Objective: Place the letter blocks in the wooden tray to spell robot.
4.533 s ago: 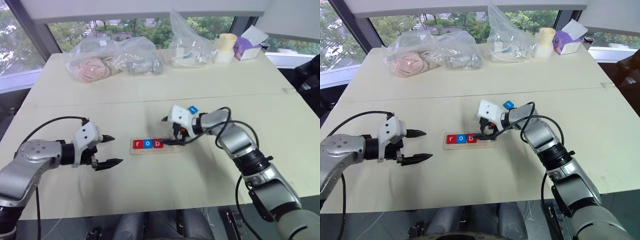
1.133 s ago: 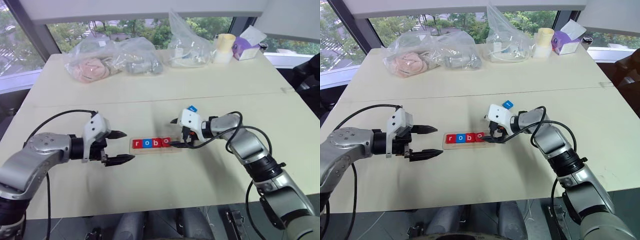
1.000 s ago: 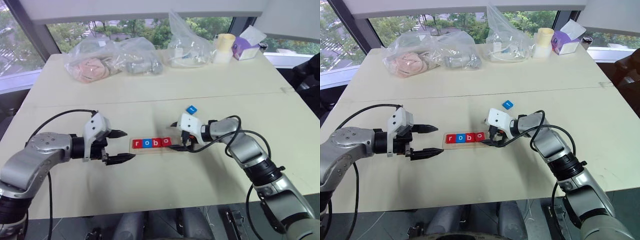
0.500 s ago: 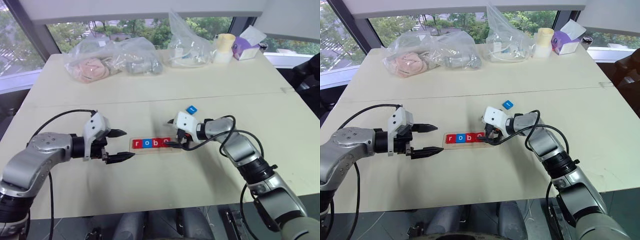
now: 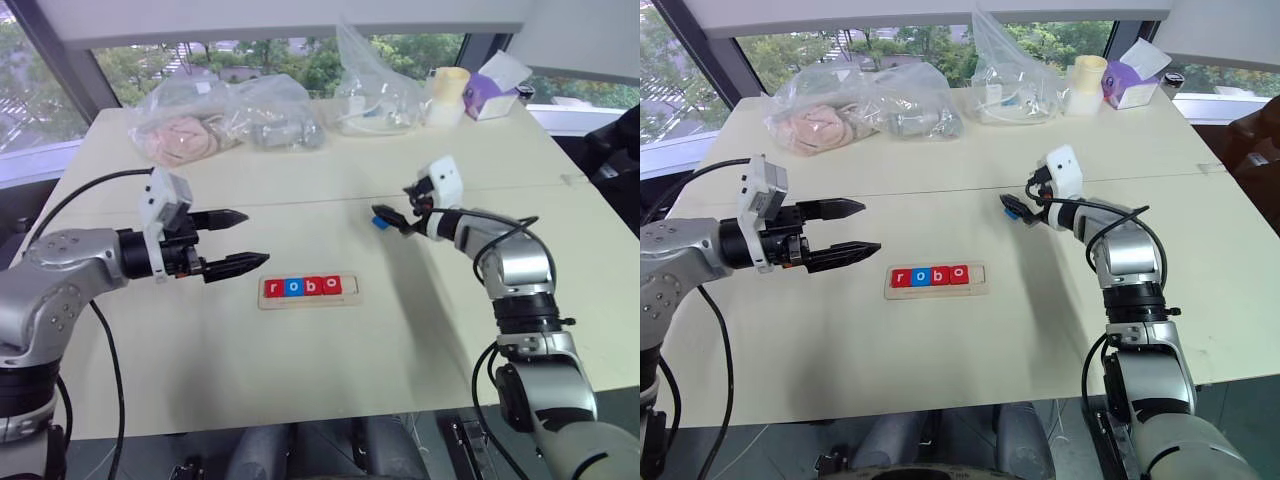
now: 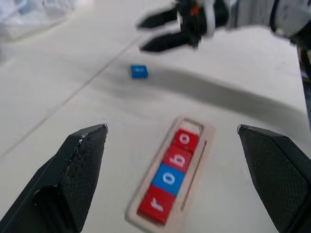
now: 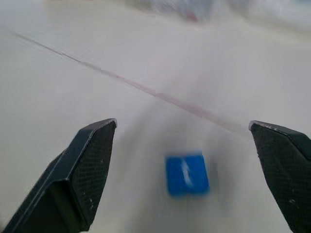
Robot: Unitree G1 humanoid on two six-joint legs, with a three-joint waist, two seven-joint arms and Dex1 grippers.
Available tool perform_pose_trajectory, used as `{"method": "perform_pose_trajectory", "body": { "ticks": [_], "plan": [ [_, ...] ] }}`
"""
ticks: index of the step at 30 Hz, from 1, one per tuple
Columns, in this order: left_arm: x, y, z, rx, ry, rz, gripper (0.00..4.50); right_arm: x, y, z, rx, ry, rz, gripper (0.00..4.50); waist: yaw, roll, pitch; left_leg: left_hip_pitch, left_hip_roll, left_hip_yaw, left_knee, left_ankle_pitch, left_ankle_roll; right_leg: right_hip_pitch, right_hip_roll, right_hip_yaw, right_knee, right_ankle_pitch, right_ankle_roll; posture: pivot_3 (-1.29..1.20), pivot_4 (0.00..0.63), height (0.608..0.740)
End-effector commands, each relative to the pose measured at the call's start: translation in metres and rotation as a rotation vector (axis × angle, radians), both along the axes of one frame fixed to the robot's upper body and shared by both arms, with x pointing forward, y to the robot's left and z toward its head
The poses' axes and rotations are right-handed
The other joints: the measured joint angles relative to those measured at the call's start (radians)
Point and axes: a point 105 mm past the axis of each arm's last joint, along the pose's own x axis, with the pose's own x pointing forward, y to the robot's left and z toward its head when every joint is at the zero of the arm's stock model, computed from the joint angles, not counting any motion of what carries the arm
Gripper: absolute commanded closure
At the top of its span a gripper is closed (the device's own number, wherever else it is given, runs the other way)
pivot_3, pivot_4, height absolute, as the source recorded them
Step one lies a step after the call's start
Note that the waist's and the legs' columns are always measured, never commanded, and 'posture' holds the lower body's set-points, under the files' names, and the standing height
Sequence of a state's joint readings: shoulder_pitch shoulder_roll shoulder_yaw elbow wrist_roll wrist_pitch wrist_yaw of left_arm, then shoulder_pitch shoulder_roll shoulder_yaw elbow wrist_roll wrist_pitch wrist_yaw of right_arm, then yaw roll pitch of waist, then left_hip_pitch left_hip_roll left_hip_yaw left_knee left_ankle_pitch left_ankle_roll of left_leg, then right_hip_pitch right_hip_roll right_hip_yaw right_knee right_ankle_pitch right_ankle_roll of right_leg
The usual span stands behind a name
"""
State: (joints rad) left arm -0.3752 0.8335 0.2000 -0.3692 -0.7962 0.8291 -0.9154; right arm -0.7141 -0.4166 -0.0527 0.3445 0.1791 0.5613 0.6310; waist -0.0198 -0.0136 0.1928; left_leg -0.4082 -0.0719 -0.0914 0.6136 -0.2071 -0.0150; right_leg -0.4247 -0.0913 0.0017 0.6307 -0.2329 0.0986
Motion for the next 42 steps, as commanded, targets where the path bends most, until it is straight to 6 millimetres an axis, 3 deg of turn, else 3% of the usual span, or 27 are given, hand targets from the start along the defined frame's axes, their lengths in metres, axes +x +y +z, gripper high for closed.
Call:
{"method": "perform_pose_trajectory", "body": {
  "ticks": [1,13,16,19,20,24,28,37,39,42],
  "plan": [
    [0.001,0.001,0.003,0.001,-0.014,0.010,0.00,0.008,-0.001,-0.004,-0.001,-0.013,-0.016,0.05,-0.004,0.000,0.000,0.000,0.000,0.001,0.000,0.000,0.000,-0.001,0.001,0.001,0.000,0.000,0.000,0.00,0.150,0.740],
    [0.014,0.011,-0.022,0.164,-0.077,0.111,0.00,0.027,0.014,-0.029,-0.025,0.006,-0.054,0.05,0.001,0.000,0.000,0.001,0.002,0.004,0.001,0.000,0.000,-0.001,0.003,0.006,0.000,0.002,0.001,0.00,0.150,0.740],
    [0.012,0.011,-0.026,0.176,-0.072,0.111,0.00,0.025,0.018,-0.032,-0.053,-0.005,-0.039,1.40,0.000,0.000,0.000,0.001,0.001,0.005,0.001,0.000,0.000,-0.001,0.003,0.008,0.000,0.003,0.002,0.00,0.150,0.740],
    [0.012,0.011,-0.028,0.179,-0.072,0.111,0.00,0.024,0.016,-0.033,-0.058,-0.001,-0.052,3.03,-0.001,0.000,0.000,0.001,0.002,0.005,0.001,0.000,0.000,-0.001,0.004,0.008,0.000,0.003,0.002,0.00,0.150,0.740],
    [0.012,0.011,-0.028,0.178,-0.071,0.111,0.00,0.024,0.015,-0.033,-0.059,-0.002,-0.054,3.31,-0.001,0.000,0.000,0.001,0.002,0.005,0.001,0.000,0.000,-0.001,0.004,0.008,0.000,0.003,0.002,0.00,0.150,0.740],
    [0.008,0.001,-0.029,0.151,-0.070,0.063,0.00,0.022,0.011,-0.006,-0.041,-0.091,-0.109,3.28,0.000,0.000,0.000,0.001,0.002,0.005,0.001,0.000,0.000,-0.001,0.004,0.008,0.000,0.003,0.002,0.00,0.150,0.740],
    [0.007,-0.006,-0.027,0.129,-0.088,0.052,0.00,-0.002,0.004,0.012,0.062,-0.084,-0.204,3.28,0.006,0.000,0.000,0.000,0.001,0.004,0.001,0.000,0.000,-0.003,0.003,0.009,0.000,0.003,0.002,0.00,0.150,0.740],
    [0.005,-0.020,-0.040,0.162,-0.075,-0.015,0.00,-0.100,0.009,-0.021,0.129,0.131,-0.412,3.28,0.006,0.000,0.000,0.000,0.001,0.005,0.001,0.000,0.000,-0.003,0.003,0.010,0.001,0.002,0.000,0.00,0.150,0.740],
    [0.008,-0.020,-0.040,0.162,-0.078,-0.019,0.00,-0.113,0.012,-0.026,0.138,0.173,-0.460,3.28,0.004,0.000,0.000,0.000,0.002,0.005,0.001,0.000,0.000,-0.003,0.003,0.011,0.001,0.002,-0.001,0.00,0.150,0.740],
    [0.013,-0.025,-0.032,0.108,-0.082,-0.024,0.00,-0.118,0.025,-0.029,0.155,0.197,-0.460,3.28,0.005,0.000,0.000,0.001,0.002,0.005,0.001,0.000,0.000,-0.003,0.004,0.010,0.001,0.002,-0.002,0.00,0.150,0.740]
  ]
}}
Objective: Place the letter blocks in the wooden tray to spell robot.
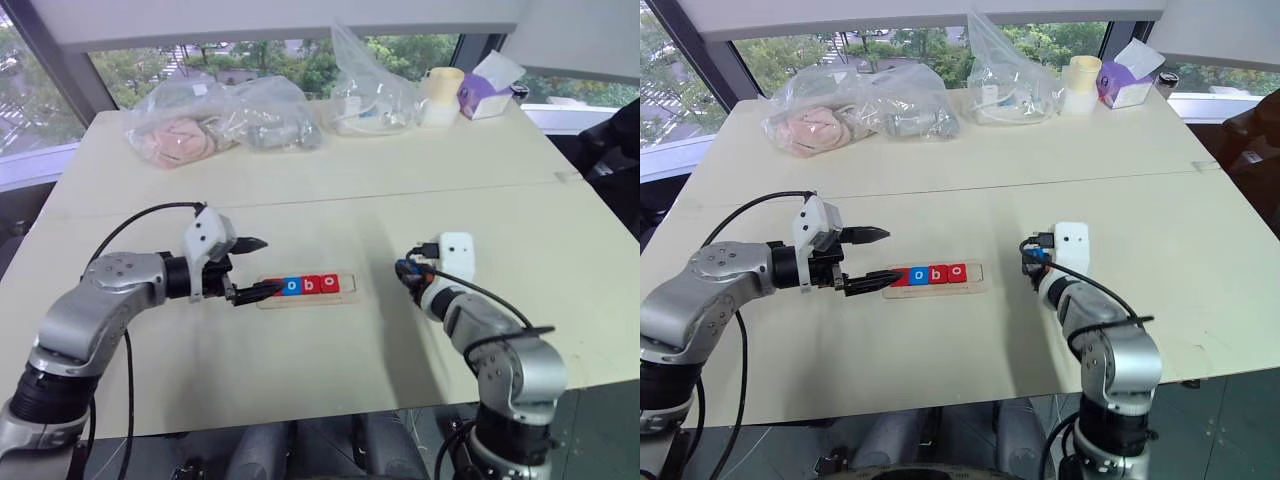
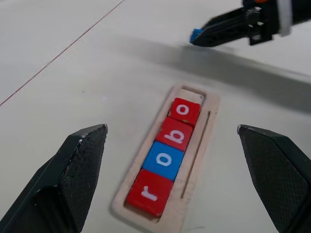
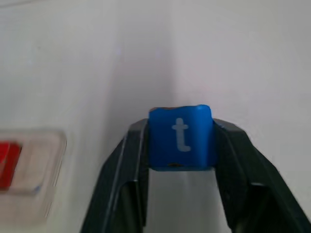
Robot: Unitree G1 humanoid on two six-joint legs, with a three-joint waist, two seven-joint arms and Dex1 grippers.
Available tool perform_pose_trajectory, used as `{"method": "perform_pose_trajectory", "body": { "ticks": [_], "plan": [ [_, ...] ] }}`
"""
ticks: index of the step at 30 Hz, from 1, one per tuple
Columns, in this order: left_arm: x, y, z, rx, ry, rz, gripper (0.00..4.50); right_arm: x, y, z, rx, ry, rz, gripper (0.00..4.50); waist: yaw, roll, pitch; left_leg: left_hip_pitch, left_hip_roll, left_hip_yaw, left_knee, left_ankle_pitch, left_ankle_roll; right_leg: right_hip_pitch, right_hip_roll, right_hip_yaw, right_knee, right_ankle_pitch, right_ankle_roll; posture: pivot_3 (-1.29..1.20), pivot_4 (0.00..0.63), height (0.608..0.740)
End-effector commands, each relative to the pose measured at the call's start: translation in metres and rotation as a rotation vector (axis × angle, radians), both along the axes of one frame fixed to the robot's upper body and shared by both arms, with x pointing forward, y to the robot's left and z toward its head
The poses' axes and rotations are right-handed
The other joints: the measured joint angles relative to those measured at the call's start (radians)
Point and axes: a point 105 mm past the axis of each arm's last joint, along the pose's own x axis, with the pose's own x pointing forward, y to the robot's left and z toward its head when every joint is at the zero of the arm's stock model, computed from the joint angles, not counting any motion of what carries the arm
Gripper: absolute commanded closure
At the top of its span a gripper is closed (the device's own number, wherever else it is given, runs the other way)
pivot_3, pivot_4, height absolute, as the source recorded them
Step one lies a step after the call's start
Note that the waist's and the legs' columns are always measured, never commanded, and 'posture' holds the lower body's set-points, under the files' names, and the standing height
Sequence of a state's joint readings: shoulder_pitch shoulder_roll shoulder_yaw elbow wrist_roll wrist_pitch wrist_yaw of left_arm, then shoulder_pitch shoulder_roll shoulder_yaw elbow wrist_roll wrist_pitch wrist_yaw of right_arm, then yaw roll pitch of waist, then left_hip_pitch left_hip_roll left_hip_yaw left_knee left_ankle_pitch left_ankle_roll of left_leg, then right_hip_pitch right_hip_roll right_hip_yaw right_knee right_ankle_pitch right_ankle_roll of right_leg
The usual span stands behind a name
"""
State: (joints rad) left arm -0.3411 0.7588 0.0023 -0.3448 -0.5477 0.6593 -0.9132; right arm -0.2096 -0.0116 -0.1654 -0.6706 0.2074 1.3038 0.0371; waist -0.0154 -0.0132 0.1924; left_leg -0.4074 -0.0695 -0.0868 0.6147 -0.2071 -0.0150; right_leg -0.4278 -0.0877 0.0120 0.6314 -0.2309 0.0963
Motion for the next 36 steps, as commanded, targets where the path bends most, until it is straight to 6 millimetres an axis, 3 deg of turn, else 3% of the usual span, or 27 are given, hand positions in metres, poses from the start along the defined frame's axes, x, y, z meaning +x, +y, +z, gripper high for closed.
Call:
{"method": "perform_pose_trajectory", "body": {
  "ticks": [1,5,11,12,14,16,19,21,25,28,36],
  "plan": [
    [0.004,-0.005,0.014,-0.034,-0.048,-0.020,0.00,-0.003,0.011,0.009,-0.001,-0.025,-0.001,3.28,0.001,0.000,0.000,0.000,0.000,0.000,0.000,0.000,0.000,0.000,0.000,0.000,0.000,0.000,0.000,0.00,0.150,0.740],
    [0.007,-0.004,0.013,-0.016,-0.050,-0.032,0.00,-0.005,0.016,0.002,0.010,0.017,0.011,3.28,0.000,0.000,0.000,0.000,0.000,0.000,0.000,0.000,0.000,0.000,0.000,0.000,-0.001,0.000,0.000,0.00,0.150,0.740],
    [0.009,0.001,0.009,0.002,-0.053,-0.027,0.00,-0.005,0.012,-0.002,0.005,0.040,0.000,0.21,0.000,0.000,0.000,0.000,0.000,0.001,0.000,0.000,0.000,0.000,0.000,0.000,-0.001,0.001,0.002,0.00,0.150,0.740],
    [0.008,0.001,0.009,0.005,-0.051,-0.027,0.00,-0.005,0.009,-0.001,0.002,0.039,-0.002,0.05,0.000,0.000,0.000,0.000,0.000,0.001,0.000,0.000,0.000,0.000,0.000,0.000,-0.001,0.000,0.001,0.00,0.150,0.740],
    [0.007,0.003,0.006,0.019,-0.043,-0.031,0.00,0.006,-0.003,0.013,0.000,-0.041,0.005,0.05,-0.001,0.000,0.000,0.000,0.000,0.001,0.000,0.000,0.000,0.000,0.000,0.000,-0.001,0.000,0.001,0.00,0.150,0.740],
    [0.004,0.005,0.005,0.031,-0.034,-0.048,0.00,0.022,-0.012,0.042,-0.062,-0.206,0.111,0.05,-0.002,0.000,0.000,0.000,0.000,0.001,0.000,0.000,0.000,0.000,0.000,0.000,-0.001,0.000,0.001,0.00,0.150,0.740],
    [-0.005,0.006,0.004,0.064,-0.010,-0.105,0.00,0.022,-0.007,0.061,-0.120,-0.327,0.422,0.05,-0.001,0.000,0.000,0.000,-0.001,0.003,0.001,0.000,0.000,0.001,-0.001,0.000,-0.002,0.001,0.002,0.00,0.150,0.740],
    [-0.013,0.008,0.004,0.096,0.010,-0.149,0.00,0.007,-0.003,0.055,-0.118,-0.321,0.689,0.05,-0.001,-0.001,0.000,0.000,0.000,0.002,0.000,-0.001,0.001,0.002,0.000,-0.002,-0.003,0.000,0.003,0.00,0.150,0.740],
    [-0.028,0.006,0.006,0.140,0.047,-0.229,0.00,-0.011,-0.018,0.023,-0.190,-0.207,1.023,0.05,-0.001,-0.001,0.000,0.000,0.000,0.003,0.000,-0.002,0.004,0.002,0.000,-0.002,-0.003,0.000,0.007,0.00,0.150,0.740],
    [-0.032,0.004,0.008,0.153,0.050,-0.247,0.00,-0.013,-0.023,0.009,-0.227,-0.166,1.131,0.05,-0.003,-0.001,0.001,-0.001,0.000,0.004,0.001,-0.002,0.004,0.002,-0.001,-0.001,-0.003,-0.001,0.004,0.00,0.150,0.740],
    [-0.035,0.003,0.007,0.148,0.044,-0.184,0.00,0.022,-0.035,-0.020,-0.389,-0.168,1.186,0.05,0.000,-0.002,0.001,0.000,0.001,0.004,0.004,-0.002,0.004,0.003,0.000,0.000,-0.002,0.000,0.003,0.00,0.150,0.740]
  ]
}}
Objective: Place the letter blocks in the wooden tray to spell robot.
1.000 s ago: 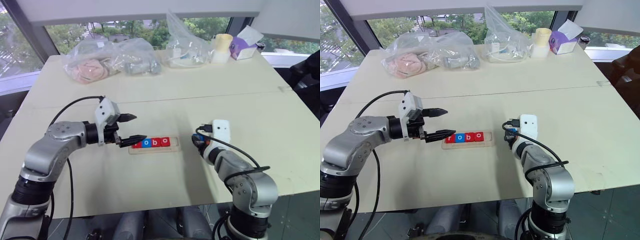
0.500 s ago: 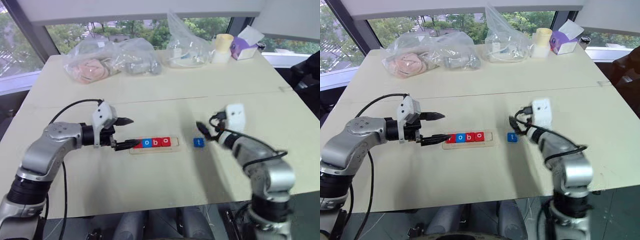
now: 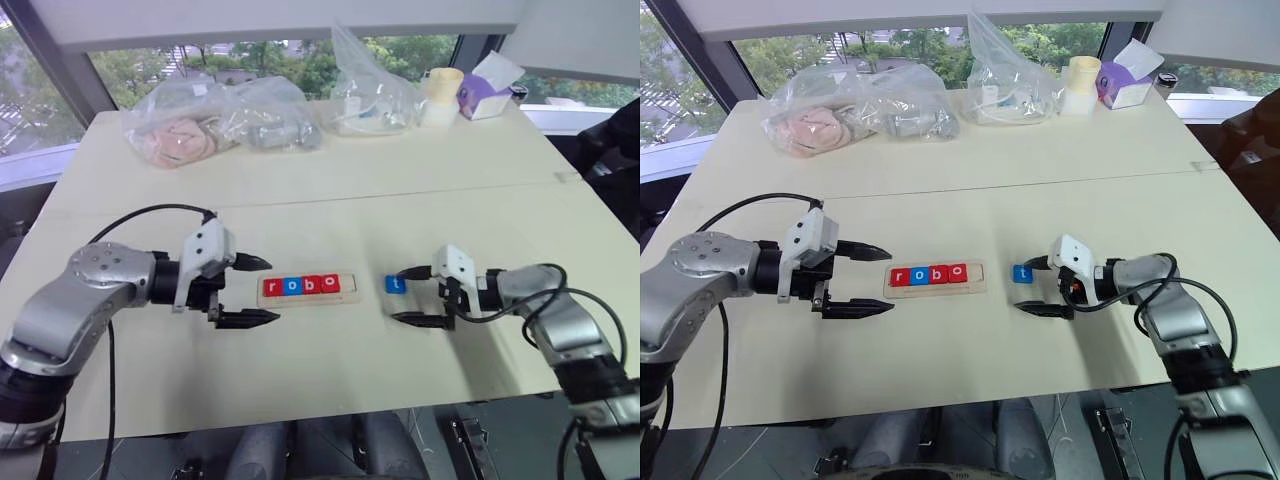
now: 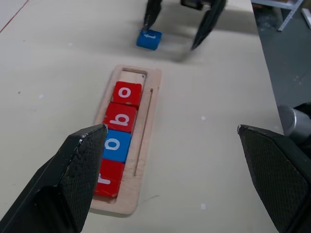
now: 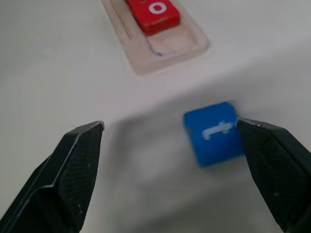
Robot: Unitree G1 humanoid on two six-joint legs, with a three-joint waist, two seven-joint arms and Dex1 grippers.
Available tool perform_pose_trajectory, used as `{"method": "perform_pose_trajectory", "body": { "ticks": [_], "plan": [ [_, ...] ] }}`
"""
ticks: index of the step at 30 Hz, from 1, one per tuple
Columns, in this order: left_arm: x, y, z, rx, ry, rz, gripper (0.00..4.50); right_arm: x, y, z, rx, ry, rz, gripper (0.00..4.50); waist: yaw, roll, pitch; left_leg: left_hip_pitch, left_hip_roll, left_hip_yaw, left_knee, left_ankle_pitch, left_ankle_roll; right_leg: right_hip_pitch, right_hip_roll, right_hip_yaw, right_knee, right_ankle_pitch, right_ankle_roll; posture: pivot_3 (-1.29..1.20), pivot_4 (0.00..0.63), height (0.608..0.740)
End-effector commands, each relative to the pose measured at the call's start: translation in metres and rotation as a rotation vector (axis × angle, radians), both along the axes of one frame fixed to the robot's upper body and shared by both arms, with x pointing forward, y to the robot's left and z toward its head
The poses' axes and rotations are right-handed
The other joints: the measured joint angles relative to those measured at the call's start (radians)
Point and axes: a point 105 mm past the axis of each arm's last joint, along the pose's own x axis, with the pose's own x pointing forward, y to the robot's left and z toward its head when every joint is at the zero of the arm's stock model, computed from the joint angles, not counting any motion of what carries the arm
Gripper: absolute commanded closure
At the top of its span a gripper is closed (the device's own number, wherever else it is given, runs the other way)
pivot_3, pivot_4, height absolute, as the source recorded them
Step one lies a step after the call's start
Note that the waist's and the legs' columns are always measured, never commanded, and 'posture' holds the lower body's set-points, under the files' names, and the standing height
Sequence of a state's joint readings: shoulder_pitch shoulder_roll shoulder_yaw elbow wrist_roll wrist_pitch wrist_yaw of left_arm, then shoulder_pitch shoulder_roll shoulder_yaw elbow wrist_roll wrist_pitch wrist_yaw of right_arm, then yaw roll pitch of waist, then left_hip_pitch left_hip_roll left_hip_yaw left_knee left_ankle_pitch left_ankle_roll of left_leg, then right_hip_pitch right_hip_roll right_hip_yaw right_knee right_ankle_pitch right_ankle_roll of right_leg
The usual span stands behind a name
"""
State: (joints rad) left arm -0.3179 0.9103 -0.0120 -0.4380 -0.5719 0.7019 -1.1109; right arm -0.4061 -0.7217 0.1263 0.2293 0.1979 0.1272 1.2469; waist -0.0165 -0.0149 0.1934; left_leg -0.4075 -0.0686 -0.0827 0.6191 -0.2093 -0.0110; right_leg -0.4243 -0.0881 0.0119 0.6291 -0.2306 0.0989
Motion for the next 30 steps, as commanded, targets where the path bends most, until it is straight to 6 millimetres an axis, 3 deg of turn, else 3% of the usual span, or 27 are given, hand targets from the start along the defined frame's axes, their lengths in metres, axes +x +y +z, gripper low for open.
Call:
{"method": "perform_pose_trajectory", "body": {
  "ticks": [1,12,17,21,25,30],
  "plan": [
    [-0.002,0.001,0.006,0.002,-0.033,0.017,0.00,0.010,-0.004,-0.008,-0.028,-0.029,0.010,0.05,0.003,0.000,0.000,0.000,0.000,0.000,0.000,0.000,0.000,0.000,0.000,0.000,0.000,0.000,0.000,0.00,0.150,0.740],
    [0.000,0.003,0.005,0.002,-0.036,0.043,0.00,0.009,0.001,0.000,0.012,-0.074,0.024,0.05,0.004,0.000,0.000,0.000,0.000,0.000,0.002,0.000,0.000,0.001,0.000,0.000,0.001,0.000,0.000,0.00,0.150,0.740],
    [0.001,0.004,0.001,0.002,-0.029,0.054,0.00,-0.001,0.020,0.032,0.079,-0.171,0.052,0.05,0.002,0.000,0.000,0.000,0.000,-0.001,0.002,0.000,0.000,0.000,0.000,0.001,0.001,0.000,0.000,0.00,0.150,0.740],
    [0.002,0.004,-0.001,0.000,-0.021,0.054,0.00,-0.013,0.027,0.042,0.091,-0.186,0.069,0.05,0.005,0.000,0.000,-0.001,0.000,-0.001,0.002,0.000,-0.001,0.000,0.000,0.001,0.001,0.000,0.000,0.00,0.150,0.740],
    [0.004,0.003,-0.002,-0.002,-0.018,0.053,0.00,-0.021,0.029,0.042,0.068,-0.185,0.080,0.05,0.009,0.000,0.000,-0.001,0.000,-0.001,0.002,0.000,-0.001,0.000,-0.001,0.001,0.000,0.000,0.000,0.00,0.150,0.740],
    [0.007,0.004,-0.003,-0.002,-0.016,0.054,0.00,-0.016,0.021,0.036,0.054,-0.178,0.039,0.05,0.006,0.000,0.000,-0.001,-0.001,0.000,0.002,0.000,-0.001,0.000,-0.002,0.001,0.000,0.000,0.000,0.00,0.150,0.740]
  ]
}}
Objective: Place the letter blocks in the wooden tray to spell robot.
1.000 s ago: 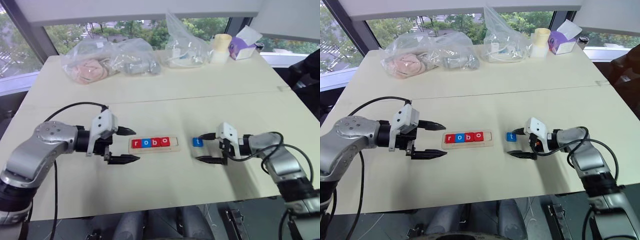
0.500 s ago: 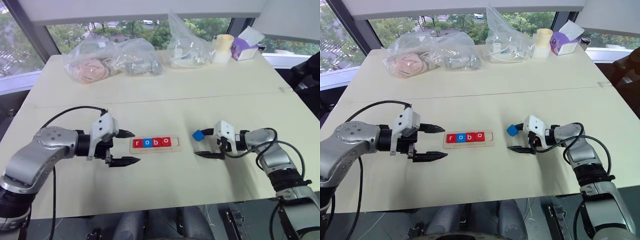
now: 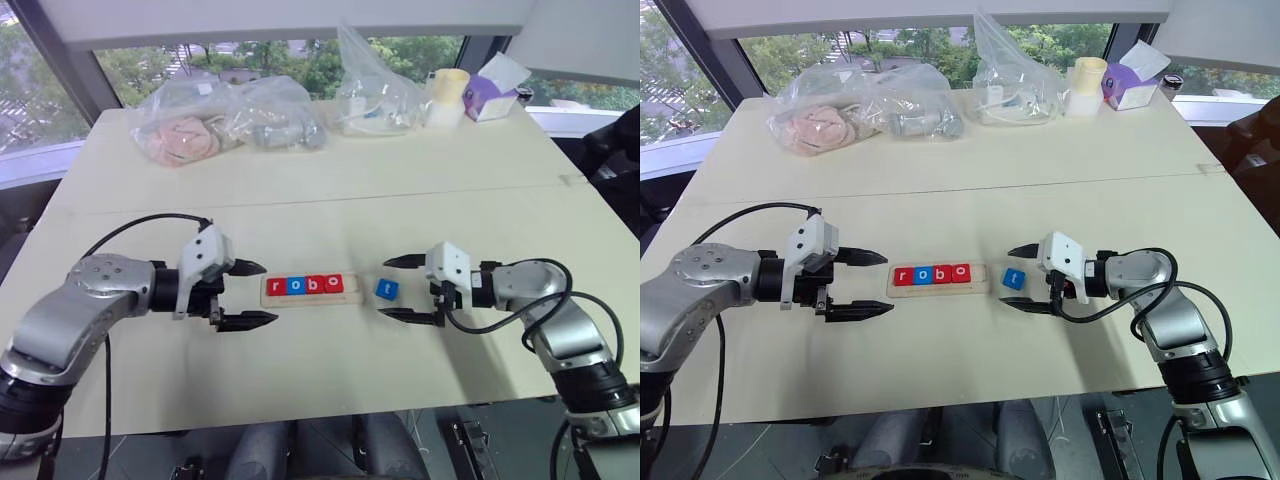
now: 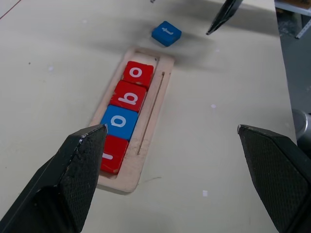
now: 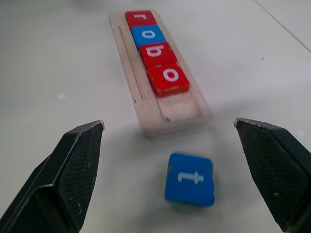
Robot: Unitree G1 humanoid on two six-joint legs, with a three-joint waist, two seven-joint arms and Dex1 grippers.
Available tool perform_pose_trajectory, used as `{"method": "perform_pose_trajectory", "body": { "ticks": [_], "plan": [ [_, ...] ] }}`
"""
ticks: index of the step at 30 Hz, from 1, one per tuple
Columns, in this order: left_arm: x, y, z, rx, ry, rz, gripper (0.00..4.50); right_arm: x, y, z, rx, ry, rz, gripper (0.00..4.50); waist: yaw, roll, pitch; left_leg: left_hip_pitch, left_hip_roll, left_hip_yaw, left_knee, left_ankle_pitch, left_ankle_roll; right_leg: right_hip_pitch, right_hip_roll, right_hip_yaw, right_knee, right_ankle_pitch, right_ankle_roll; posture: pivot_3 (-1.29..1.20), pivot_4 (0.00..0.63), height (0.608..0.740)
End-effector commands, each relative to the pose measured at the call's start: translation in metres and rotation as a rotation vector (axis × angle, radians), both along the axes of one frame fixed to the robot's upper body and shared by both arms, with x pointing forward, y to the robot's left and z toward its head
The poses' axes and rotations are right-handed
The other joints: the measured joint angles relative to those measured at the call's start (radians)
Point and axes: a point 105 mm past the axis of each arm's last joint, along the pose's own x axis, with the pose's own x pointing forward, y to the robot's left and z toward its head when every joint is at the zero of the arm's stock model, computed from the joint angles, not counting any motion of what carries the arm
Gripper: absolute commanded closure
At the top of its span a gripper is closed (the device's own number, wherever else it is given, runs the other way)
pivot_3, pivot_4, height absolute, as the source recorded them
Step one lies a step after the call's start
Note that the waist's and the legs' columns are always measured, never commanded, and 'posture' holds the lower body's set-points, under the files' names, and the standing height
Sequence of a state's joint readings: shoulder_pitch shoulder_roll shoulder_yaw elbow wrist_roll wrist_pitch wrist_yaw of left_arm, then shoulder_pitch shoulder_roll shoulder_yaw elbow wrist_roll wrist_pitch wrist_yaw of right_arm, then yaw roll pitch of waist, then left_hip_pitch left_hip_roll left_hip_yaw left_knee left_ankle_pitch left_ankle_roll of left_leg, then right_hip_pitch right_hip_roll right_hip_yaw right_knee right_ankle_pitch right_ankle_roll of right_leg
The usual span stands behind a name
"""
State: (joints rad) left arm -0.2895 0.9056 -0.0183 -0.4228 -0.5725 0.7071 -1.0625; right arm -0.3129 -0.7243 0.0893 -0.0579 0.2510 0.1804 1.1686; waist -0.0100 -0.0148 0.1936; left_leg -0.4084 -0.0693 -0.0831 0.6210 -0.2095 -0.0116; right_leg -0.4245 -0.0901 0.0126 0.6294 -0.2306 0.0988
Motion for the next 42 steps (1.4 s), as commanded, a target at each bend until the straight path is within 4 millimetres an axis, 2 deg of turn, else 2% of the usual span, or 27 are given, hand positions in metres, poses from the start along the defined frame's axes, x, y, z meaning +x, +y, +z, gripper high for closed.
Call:
{"method": "perform_pose_trajectory", "body": {
  "ticks": [1,7,14,20,21,24,27,30,32,36,42],
  "plan": [
    [0.004,0.000,0.006,0.002,-0.041,-0.006,0.00,0.006,-0.008,0.005,-0.005,-0.039,-0.035,0.05,-0.001,0.000,0.000,0.000,0.000,0.000,0.000,0.000,0.000,0.000,0.000,0.000,0.000,0.000,0.000,0.00,0.150,0.740],
    [0.005,0.002,0.006,0.002,-0.040,-0.006,0.00,0.016,-0.012,-0.008,0.010,0.018,-0.102,0.05,-0.001,0.000,0.000,0.000,0.000,0.000,0.000,0.000,0.000,0.000,0.001,0.000,0.000,0.000,0.000,0.00,0.150,0.740],
    [0.004,0.007,0.007,0.011,-0.043,0.009,0.00,0.018,-0.010,-0.034,-0.003,0.079,-0.140,0.05,-0.001,0.000,0.000,0.000,0.000,0.000,0.000,0.000,0.000,0.000,0.001,0.000,0.000,0.000,0.000,0.00,0.150,0.740],
    [0.004,0.009,0.006,0.018,-0.047,0.017,0.00,0.015,-0.013,-0.035,-0.012,0.075,-0.126,3.02,-0.001,0.000,0.000,0.000,0.000,0.000,0.000,0.000,0.000,0.000,0.001,0.000,0.000,0.000,0.000,0.00,0.150,0.740],
    [0.004,0.009,0.006,0.019,-0.049,0.018,0.00,0.016,-0.013,-0.034,-0.014,0.069,-0.125,3.35,-0.001,0.000,0.000,0.000,0.000,0.000,0.000,0.000,0.000,0.000,0.001,0.000,0.000,0.000,0.000,0.00,0.150,0.740],
    [0.005,0.009,0.006,0.020,-0.052,0.019,0.00,0.021,-0.010,-0.026,-0.014,0.044,-0.126,3.34,-0.001,0.000,0.000,0.000,0.000,0.000,0.000,0.000,0.000,0.000,0.001,0.000,0.000,0.000,0.000,0.00,0.150,0.740],
    [0.005,0.011,0.006,0.030,-0.057,0.014,0.00,0.024,0.007,-0.007,0.012,0.025,-0.060,3.34,-0.005,0.000,0.000,0.000,0.000,0.000,0.000,0.000,0.000,0.000,0.001,0.000,0.001,0.000,0.000,0.00,0.150,0.740],
    [0.004,0.013,0.003,0.074,-0.062,-0.003,0.00,0.025,0.021,0.000,-0.019,0.048,-0.002,3.34,-0.007,0.000,0.000,0.000,0.001,0.000,0.000,0.000,0.000,0.000,0.002,0.000,0.001,0.000,0.000,0.00,0.150,0.740],
    [0.003,0.012,-0.003,0.112,-0.075,-0.021,0.00,0.032,0.029,0.000,-0.048,0.048,0.010,3.34,-0.005,0.000,0.000,0.000,0.001,0.000,0.000,0.000,0.000,0.000,0.002,0.000,0.001,0.000,0.000,0.00,0.150,0.740],
    [-0.002,0.004,-0.003,0.079,-0.067,-0.031,0.00,0.043,0.039,-0.007,-0.123,0.034,0.039,3.34,0.000,0.000,0.000,0.000,0.000,0.000,0.000,0.000,0.000,0.000,0.002,0.000,0.000,0.000,0.000,0.00,0.150,0.740],
    [-0.003,-0.001,-0.004,0.067,-0.076,-0.018,0.00,0.040,0.044,-0.014,-0.171,0.083,0.088,3.34,-0.002,0.000,0.000,-0.001,-0.001,0.000,0.000,0.000,0.000,0.000,0.001,0.000,0.000,0.000,0.000,0.00,0.150,0.740]
  ]
}}
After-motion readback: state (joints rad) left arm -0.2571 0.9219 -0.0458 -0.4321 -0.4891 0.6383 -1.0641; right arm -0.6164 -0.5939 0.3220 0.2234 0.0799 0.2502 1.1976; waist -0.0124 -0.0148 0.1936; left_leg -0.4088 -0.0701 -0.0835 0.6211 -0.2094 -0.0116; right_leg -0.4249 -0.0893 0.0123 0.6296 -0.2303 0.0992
